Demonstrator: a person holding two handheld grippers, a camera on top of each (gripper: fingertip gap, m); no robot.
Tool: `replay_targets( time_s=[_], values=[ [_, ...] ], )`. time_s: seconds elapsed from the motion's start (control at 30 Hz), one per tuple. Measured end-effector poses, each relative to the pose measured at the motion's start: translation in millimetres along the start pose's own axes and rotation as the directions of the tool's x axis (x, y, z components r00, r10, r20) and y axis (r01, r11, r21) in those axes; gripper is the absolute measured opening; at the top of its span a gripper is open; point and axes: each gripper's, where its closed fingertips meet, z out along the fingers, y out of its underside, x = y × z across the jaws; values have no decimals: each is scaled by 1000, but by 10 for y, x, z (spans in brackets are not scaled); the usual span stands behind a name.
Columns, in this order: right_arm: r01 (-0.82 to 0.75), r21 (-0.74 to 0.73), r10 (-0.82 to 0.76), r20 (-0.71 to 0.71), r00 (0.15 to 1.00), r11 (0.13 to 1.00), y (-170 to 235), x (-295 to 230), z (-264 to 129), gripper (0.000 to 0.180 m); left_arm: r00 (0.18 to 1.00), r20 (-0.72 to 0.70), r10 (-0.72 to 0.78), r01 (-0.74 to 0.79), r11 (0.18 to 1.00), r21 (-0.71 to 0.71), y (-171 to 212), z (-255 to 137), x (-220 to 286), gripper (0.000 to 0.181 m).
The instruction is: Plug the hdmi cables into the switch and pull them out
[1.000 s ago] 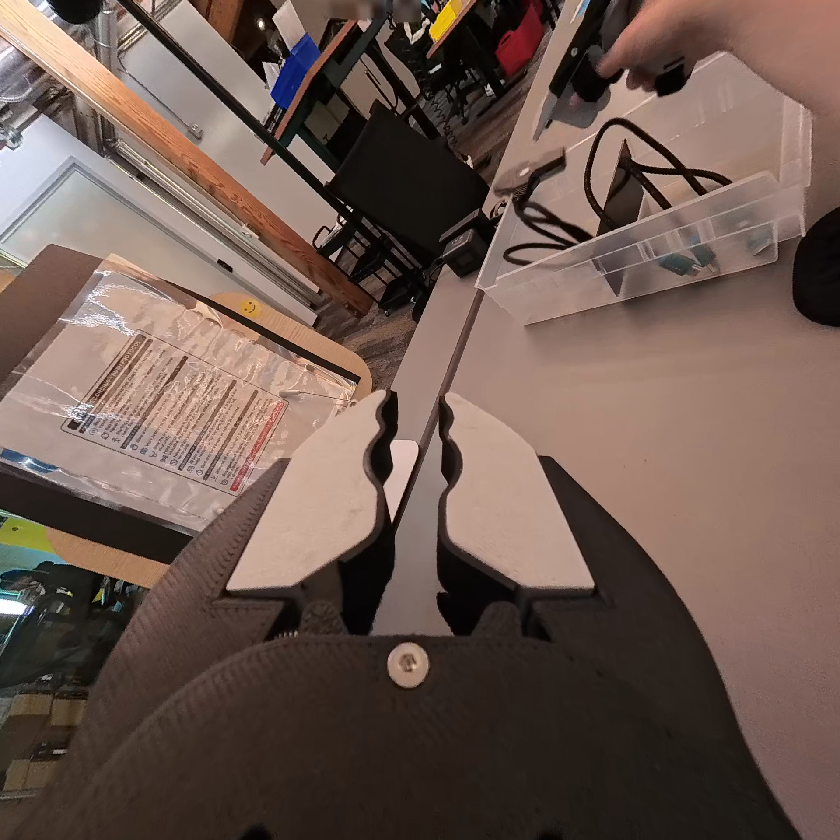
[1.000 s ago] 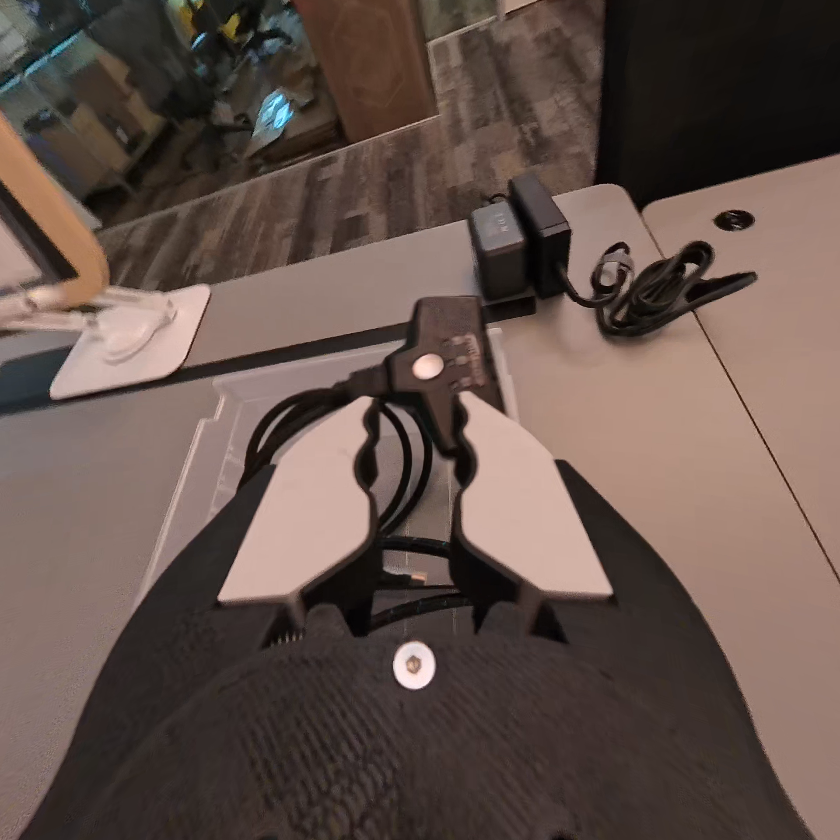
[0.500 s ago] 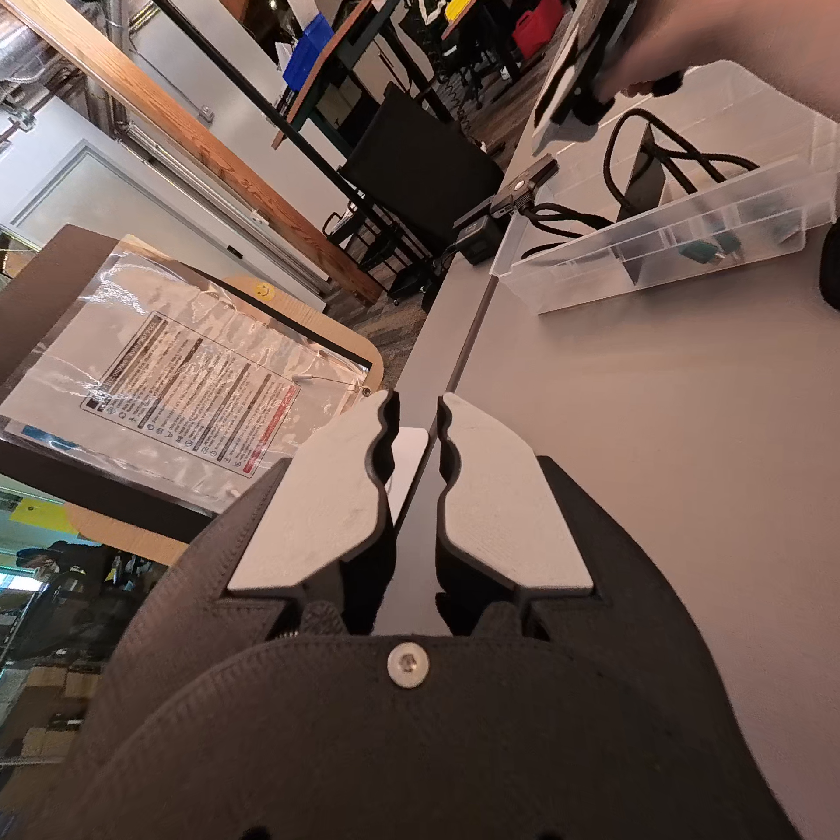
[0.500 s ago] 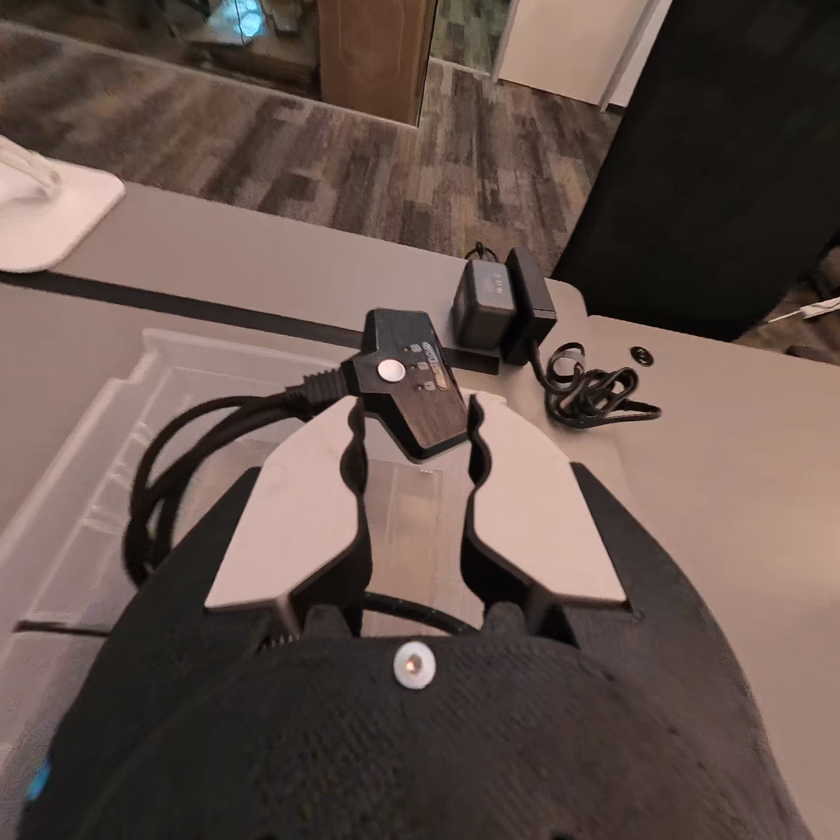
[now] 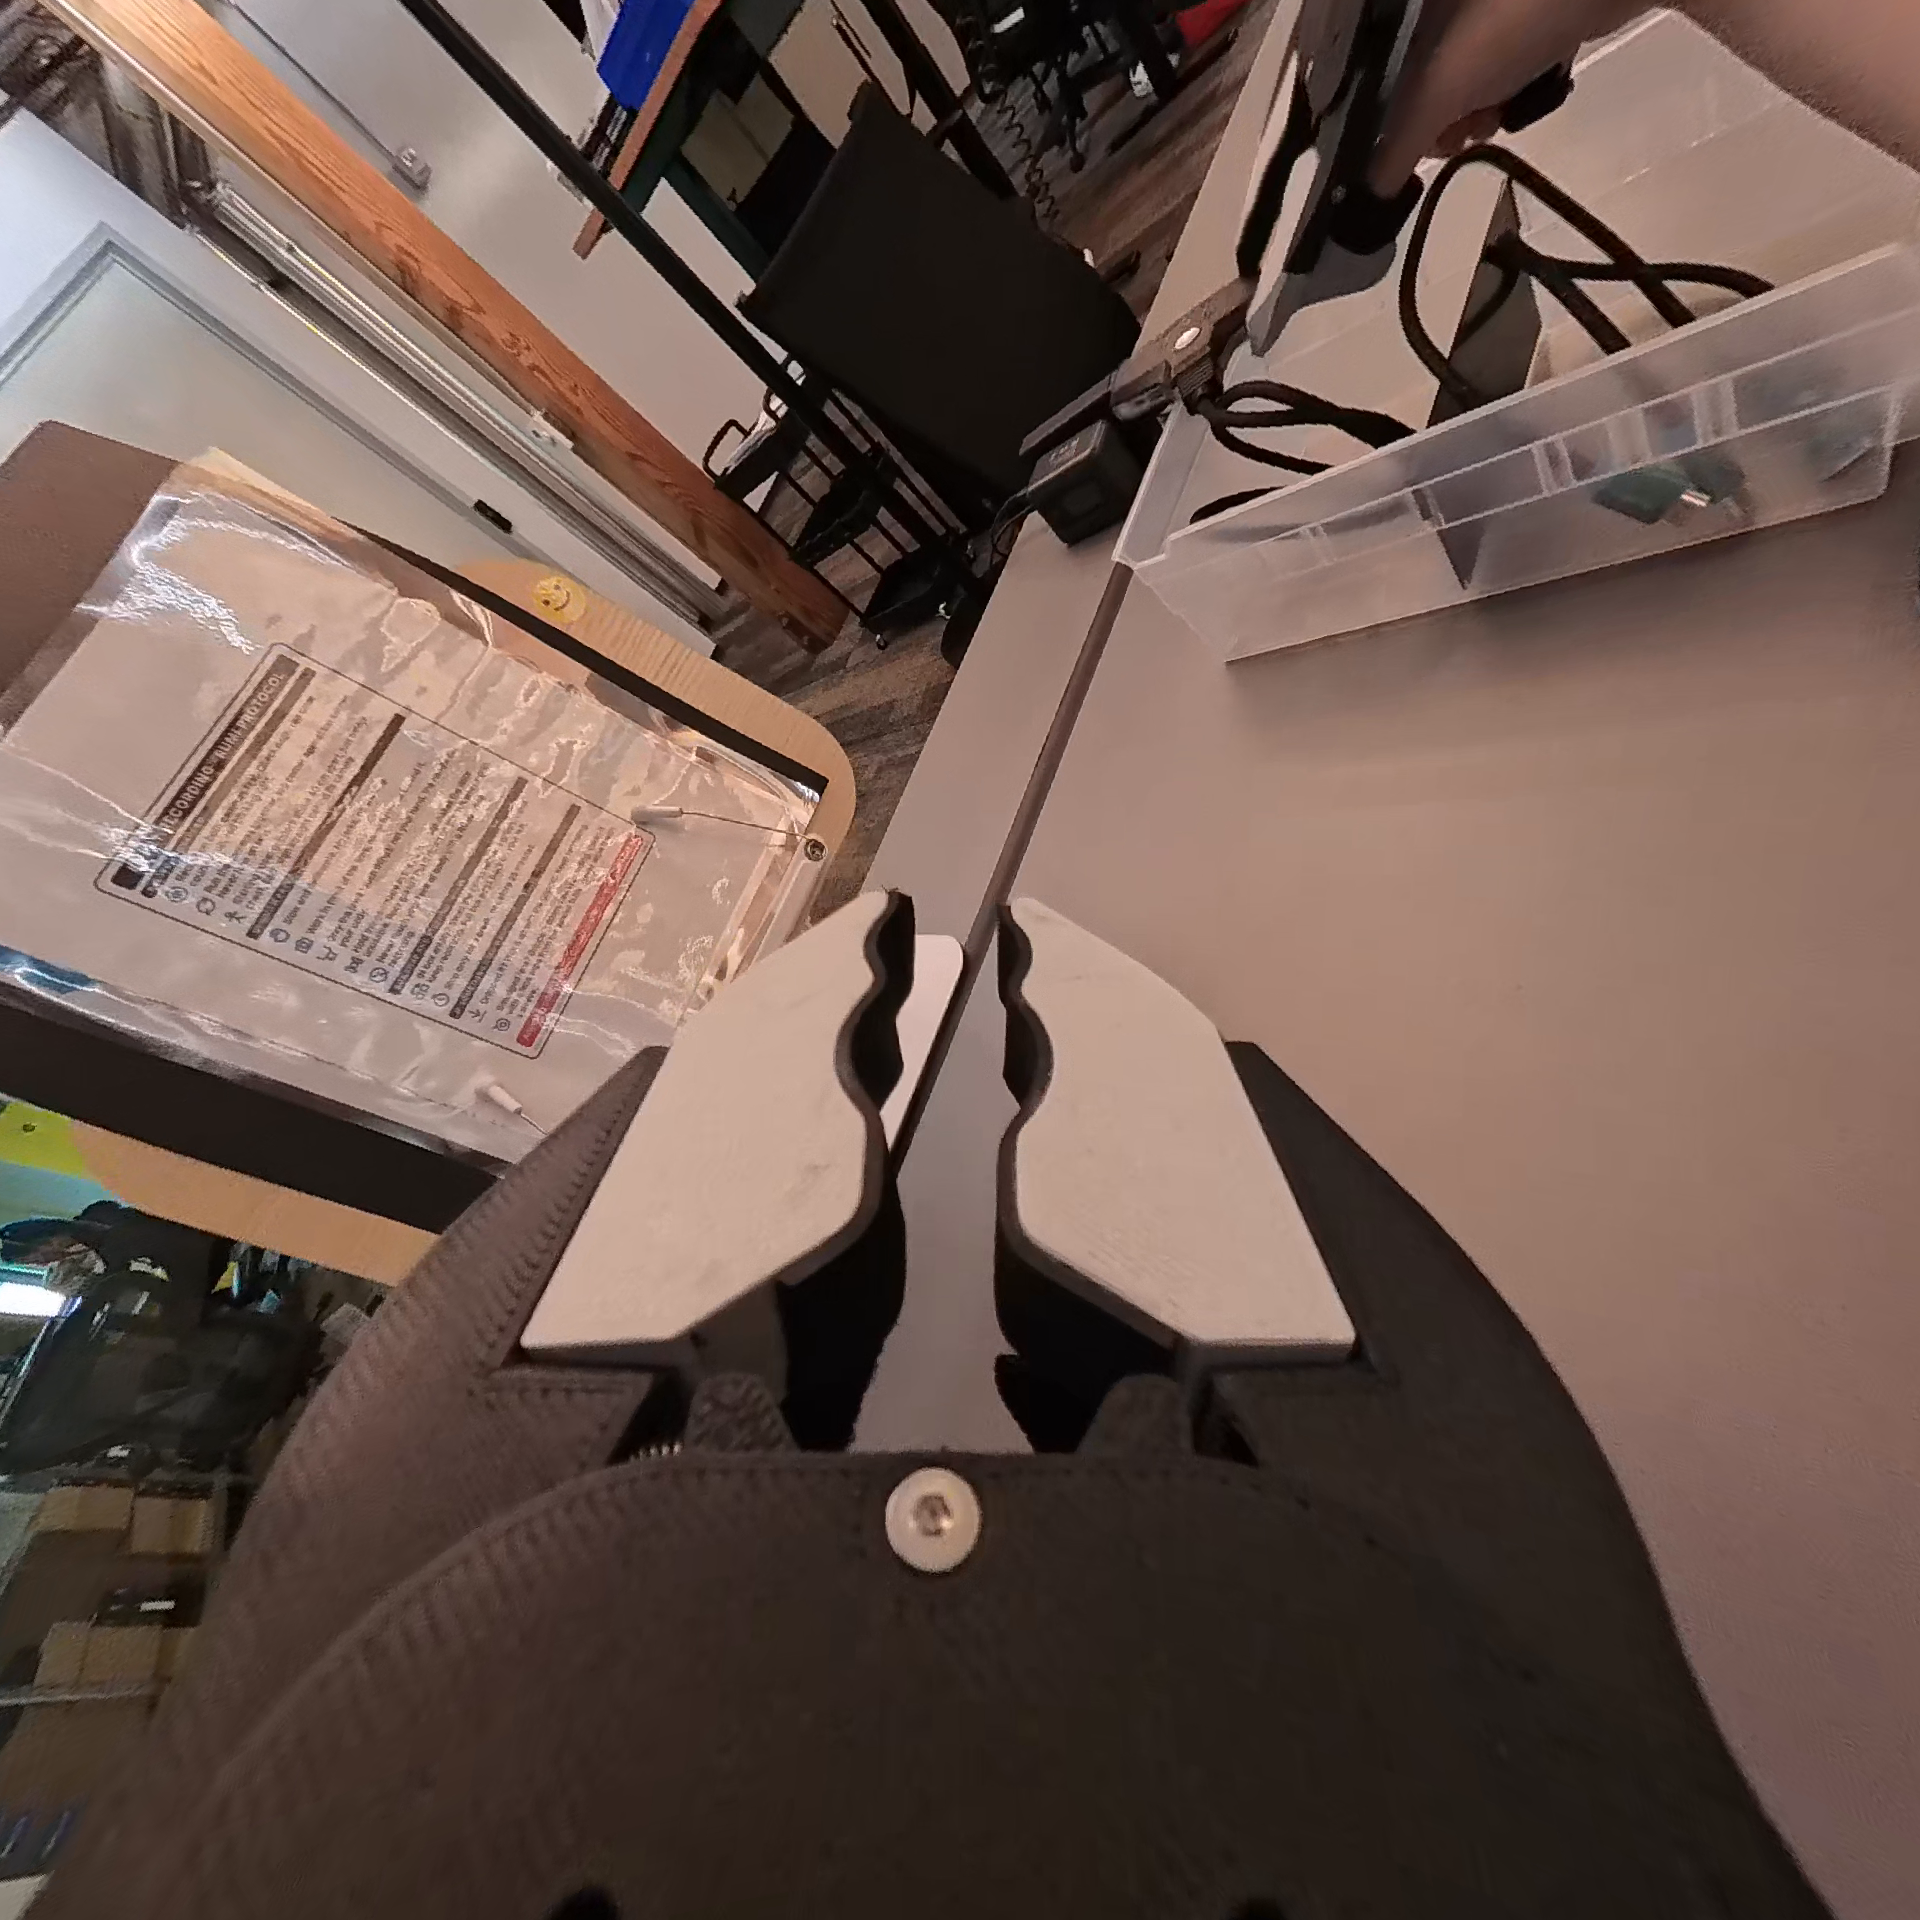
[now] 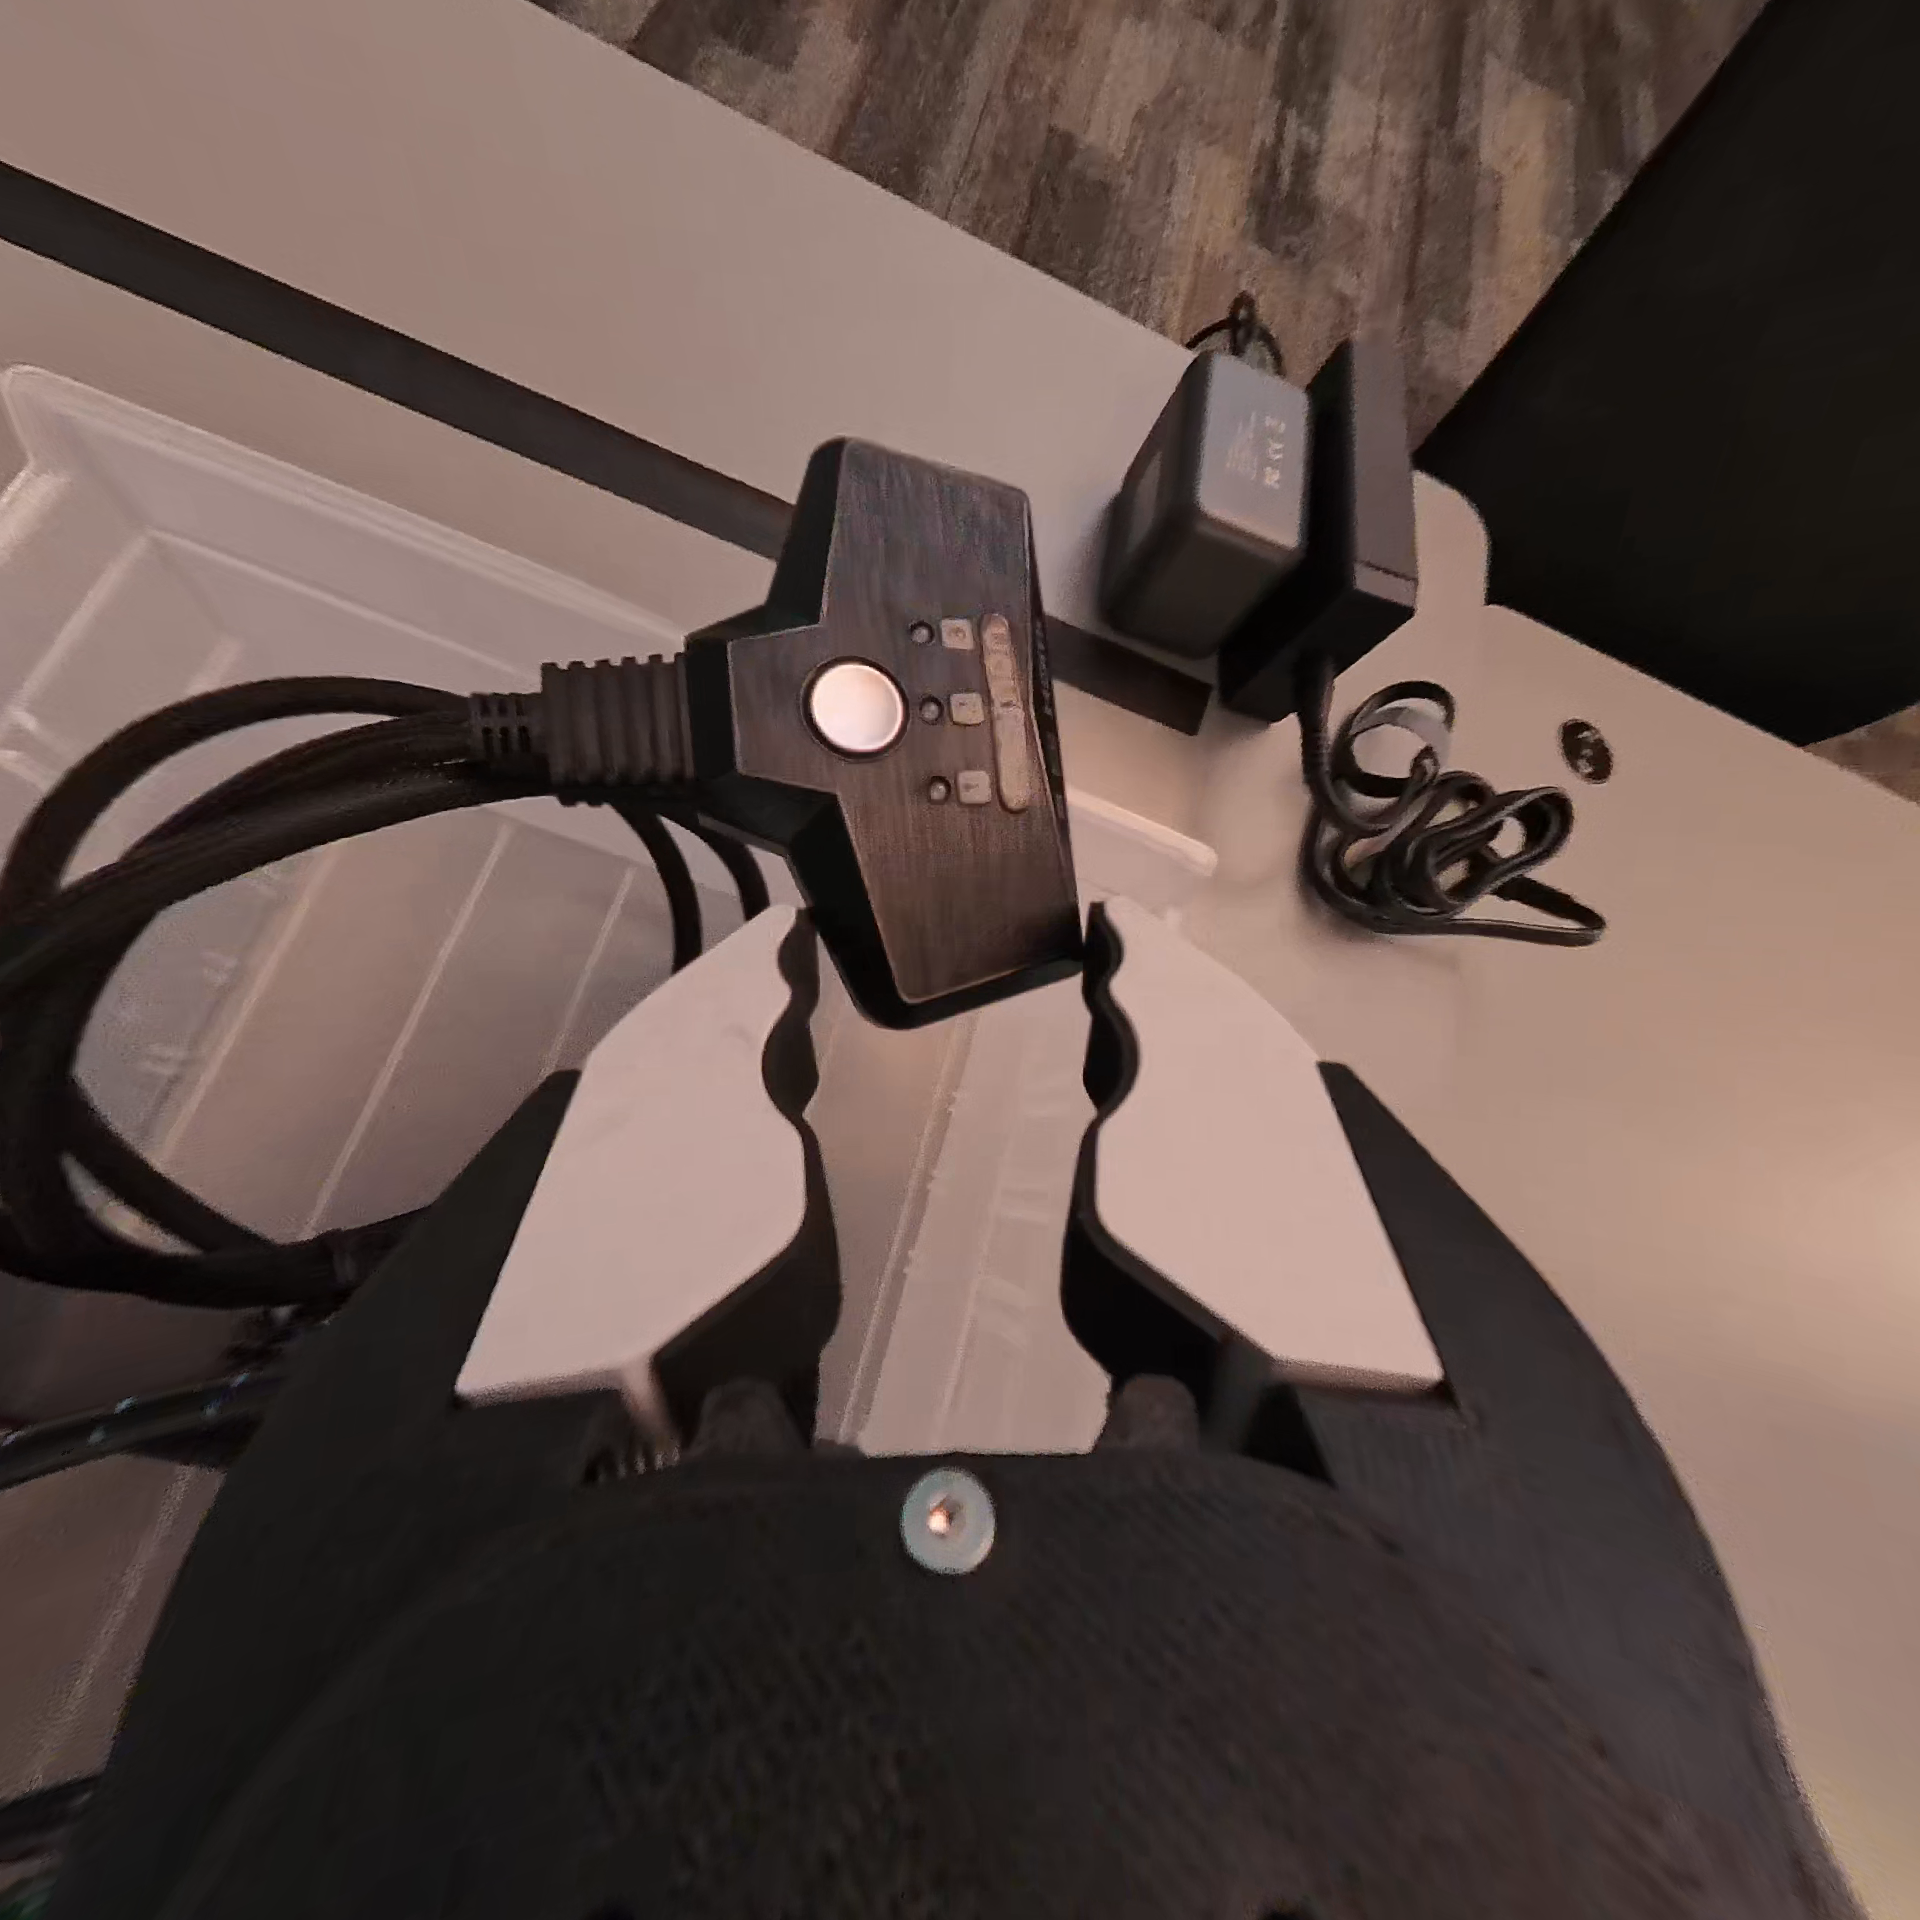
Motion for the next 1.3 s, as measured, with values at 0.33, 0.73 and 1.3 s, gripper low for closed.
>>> replay_targets(
  time_s=[0.33, 0.73, 1.3],
  values=[
    [-170, -484, 232, 69, 970, 858, 614, -397, -449, 43, 1000, -11, 15, -15, 1000, -14, -30, 32, 79, 13],
    [-409, -116, 417, 63, 907, 905, 139, 26, -743, 44, 1000, 0, 7, -7, 1000, -18, -31, 2, 38, 14],
    [-349, -268, 387, 103, 916, 898, 1046, -3, -1166, 1, 986, 160, -55, 59, 998, -20, 44, -487, -432, 14]
  ],
)
